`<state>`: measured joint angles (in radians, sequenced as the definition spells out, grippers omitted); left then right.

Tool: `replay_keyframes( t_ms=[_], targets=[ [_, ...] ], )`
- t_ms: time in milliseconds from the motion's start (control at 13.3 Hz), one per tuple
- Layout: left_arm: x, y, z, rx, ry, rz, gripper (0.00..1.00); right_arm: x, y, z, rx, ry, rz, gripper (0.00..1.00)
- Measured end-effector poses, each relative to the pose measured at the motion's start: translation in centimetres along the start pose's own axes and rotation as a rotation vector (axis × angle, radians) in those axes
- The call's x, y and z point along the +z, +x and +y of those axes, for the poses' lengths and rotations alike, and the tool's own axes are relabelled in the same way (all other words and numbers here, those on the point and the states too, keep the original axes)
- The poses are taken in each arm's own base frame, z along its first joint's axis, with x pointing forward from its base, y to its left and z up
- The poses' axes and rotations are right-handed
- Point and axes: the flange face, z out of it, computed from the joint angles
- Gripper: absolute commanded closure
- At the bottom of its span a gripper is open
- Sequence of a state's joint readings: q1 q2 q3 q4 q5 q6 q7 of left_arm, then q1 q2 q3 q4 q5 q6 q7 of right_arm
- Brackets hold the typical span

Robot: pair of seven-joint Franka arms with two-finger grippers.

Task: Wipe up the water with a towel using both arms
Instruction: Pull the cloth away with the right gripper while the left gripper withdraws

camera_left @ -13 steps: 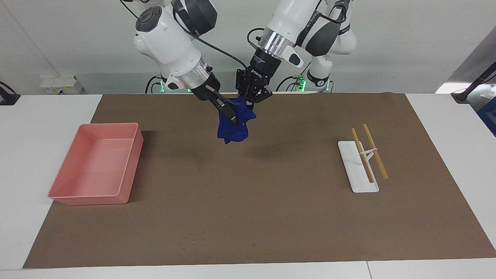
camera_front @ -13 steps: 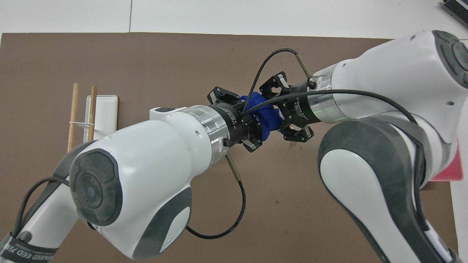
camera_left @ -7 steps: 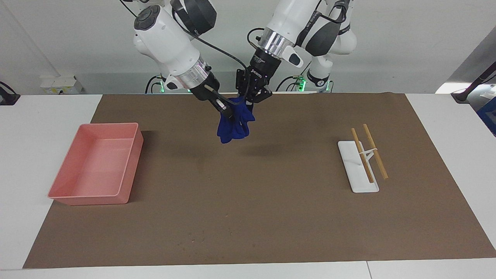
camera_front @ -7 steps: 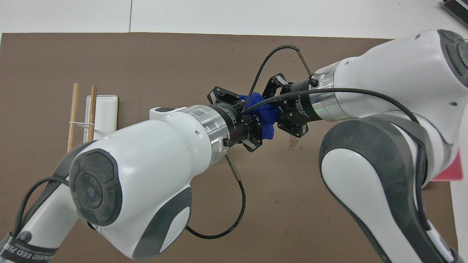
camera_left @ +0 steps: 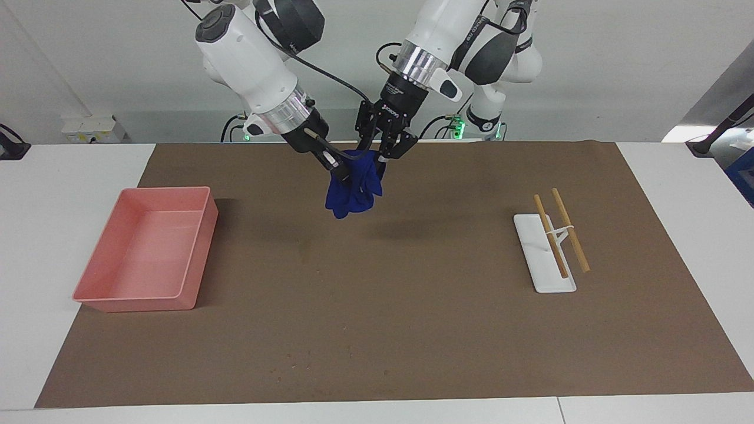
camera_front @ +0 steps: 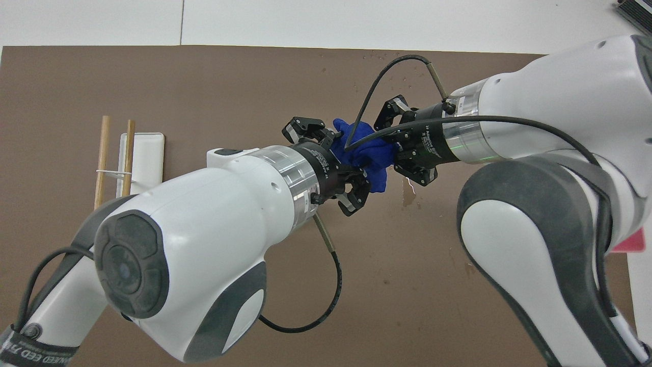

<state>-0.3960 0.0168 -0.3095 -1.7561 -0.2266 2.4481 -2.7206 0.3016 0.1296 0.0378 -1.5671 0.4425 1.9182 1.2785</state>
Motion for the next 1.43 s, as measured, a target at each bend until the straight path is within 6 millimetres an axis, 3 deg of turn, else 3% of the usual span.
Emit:
replay_keyframes(
  t_ms=[300, 601, 751, 1052, 1277, 1427],
  targets=[
    [-0.1, 0.5, 0.5, -0.006, 0.004, 0.033, 0.0, -1.4, 3.8, -0.1, -0.089, 0.047, 0.081, 1.0],
    [-0.7, 3.3, 5.4, -0.046, -0.006, 0.155, 0.0, -1.5, 7.7, 0.3, -0.246, 0.005, 0.186, 1.0],
    [-1.4, 5.0, 7.3, 0.017, 0.012, 0.23, 0.0, 0.0, 9.2, -0.1, -0.31, -0.02, 0.237, 1.0],
    [-3.3, 8.5, 11.2, 0.235, 0.089, 0.352, 0.0, 3.1, 12.8, -3.6, -0.49, -0.043, 0.325, 1.0],
    [-5.6, 12.0, 14.7, 0.46, 0.191, 0.422, 0.0, 4.8, 16.1, -5.2, -0.586, -0.005, 0.394, 1.0],
    [-7.2, 14.5, 17.4, 0.553, 0.246, 0.448, 0.0, 6.6, 17.0, -5.5, -0.602, 0.011, 0.409, 1.0]
  ],
)
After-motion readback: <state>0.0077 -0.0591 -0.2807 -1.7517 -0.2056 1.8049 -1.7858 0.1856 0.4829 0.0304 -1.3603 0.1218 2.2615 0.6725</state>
